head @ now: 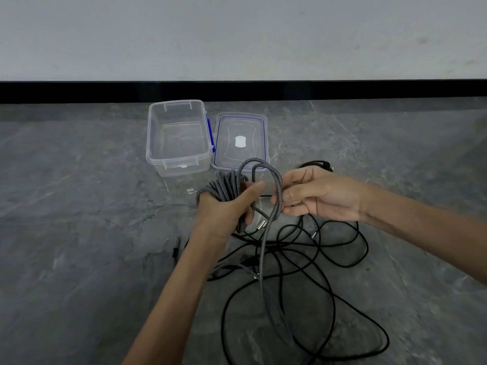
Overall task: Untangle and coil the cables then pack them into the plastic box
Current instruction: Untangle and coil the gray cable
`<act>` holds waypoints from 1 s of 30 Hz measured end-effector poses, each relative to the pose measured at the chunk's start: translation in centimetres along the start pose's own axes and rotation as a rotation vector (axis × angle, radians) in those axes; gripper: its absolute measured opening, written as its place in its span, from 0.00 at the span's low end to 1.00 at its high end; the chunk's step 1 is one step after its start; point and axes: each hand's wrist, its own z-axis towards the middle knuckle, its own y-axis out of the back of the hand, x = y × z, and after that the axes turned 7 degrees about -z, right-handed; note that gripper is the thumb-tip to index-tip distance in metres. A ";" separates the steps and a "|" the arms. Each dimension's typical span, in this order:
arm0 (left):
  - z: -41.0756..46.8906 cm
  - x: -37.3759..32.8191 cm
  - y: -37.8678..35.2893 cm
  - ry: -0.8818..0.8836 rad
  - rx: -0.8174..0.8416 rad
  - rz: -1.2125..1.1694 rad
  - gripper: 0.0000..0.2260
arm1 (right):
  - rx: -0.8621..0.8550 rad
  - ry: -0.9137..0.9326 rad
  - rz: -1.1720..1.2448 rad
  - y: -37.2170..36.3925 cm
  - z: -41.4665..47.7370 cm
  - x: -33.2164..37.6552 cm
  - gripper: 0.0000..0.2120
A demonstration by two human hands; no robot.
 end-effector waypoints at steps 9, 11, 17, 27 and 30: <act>-0.6 0.2 -0.5 -0.002 0.081 0.090 0.12 | -0.462 0.149 -0.473 -2.8 1.1 0.0 0.12; -0.5 0.1 -0.5 0.004 0.092 0.125 0.08 | -0.587 0.198 -0.674 -3.0 1.3 -0.1 0.12; -0.4 0.2 -0.8 -0.055 0.104 0.282 0.08 | -0.676 0.257 -1.024 -3.0 1.5 0.0 0.12; 0.2 2.4 1.7 0.058 0.050 0.356 0.07 | -0.748 0.266 -1.156 0.0 1.1 2.7 0.11; 0.2 2.7 1.6 0.043 0.032 0.265 0.08 | -0.621 0.233 -0.604 -1.0 1.0 2.1 0.09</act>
